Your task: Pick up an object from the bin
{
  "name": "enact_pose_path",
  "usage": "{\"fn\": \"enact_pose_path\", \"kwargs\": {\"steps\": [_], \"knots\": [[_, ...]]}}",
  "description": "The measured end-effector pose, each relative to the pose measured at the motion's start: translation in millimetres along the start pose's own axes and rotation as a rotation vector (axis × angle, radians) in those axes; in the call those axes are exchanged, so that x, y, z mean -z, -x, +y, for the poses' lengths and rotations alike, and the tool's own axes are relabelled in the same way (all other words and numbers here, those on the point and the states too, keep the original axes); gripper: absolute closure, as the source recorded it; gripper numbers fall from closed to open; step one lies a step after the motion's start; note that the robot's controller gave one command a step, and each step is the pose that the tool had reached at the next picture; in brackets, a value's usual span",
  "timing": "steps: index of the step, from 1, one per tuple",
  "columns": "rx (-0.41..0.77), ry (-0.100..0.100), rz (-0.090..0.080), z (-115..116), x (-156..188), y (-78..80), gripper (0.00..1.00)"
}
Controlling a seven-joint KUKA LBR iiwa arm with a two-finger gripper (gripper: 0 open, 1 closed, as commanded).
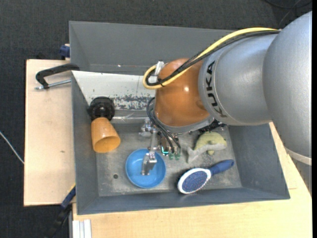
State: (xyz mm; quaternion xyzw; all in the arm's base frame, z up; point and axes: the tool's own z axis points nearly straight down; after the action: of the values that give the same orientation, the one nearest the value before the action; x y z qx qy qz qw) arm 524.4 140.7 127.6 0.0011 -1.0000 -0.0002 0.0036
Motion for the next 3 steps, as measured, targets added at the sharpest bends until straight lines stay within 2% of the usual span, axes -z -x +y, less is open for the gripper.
{"fn": "enact_pose_path", "kwargs": {"steps": [1, 2, 3], "knots": [[0.21, 0.0, -0.005, 3, -53, -12.8, 0.0], [0.207, 0.001, -0.024, 3, -49, -7.2, 1.0], [0.353, 0.0, -0.022, 6, 86, 15.5, 1.0]]}}
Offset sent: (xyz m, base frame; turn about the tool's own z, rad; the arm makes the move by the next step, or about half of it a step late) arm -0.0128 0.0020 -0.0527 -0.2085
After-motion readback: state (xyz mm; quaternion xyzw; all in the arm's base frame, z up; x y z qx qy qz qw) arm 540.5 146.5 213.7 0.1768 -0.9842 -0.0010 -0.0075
